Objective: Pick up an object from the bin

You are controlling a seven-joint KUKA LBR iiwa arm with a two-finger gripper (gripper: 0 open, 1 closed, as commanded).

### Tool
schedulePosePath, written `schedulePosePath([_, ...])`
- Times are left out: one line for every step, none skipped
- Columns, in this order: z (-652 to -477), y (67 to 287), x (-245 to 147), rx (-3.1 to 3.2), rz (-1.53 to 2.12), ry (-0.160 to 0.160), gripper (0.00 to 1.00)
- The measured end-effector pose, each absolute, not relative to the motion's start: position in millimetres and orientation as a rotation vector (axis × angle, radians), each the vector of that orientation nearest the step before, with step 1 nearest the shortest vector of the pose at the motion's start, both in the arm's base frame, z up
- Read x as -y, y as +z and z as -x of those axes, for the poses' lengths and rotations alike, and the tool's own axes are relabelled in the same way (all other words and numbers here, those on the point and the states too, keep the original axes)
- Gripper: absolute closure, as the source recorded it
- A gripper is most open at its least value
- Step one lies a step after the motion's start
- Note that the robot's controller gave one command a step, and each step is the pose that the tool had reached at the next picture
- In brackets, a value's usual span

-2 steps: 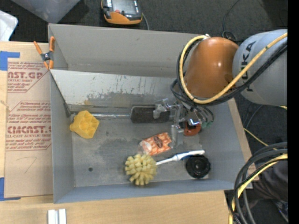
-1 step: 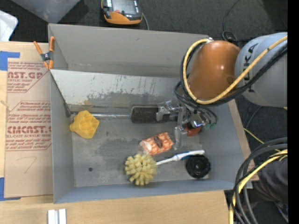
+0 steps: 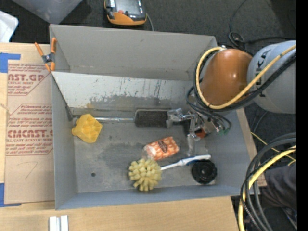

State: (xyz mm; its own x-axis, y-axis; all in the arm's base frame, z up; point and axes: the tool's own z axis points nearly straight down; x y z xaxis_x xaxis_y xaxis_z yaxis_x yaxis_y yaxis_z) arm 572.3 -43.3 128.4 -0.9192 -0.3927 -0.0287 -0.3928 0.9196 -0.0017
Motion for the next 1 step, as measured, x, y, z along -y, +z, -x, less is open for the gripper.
schedulePosePath([-551.2, 118.5, 59.5, -3.054, 0.605, 0.007, 0.0])
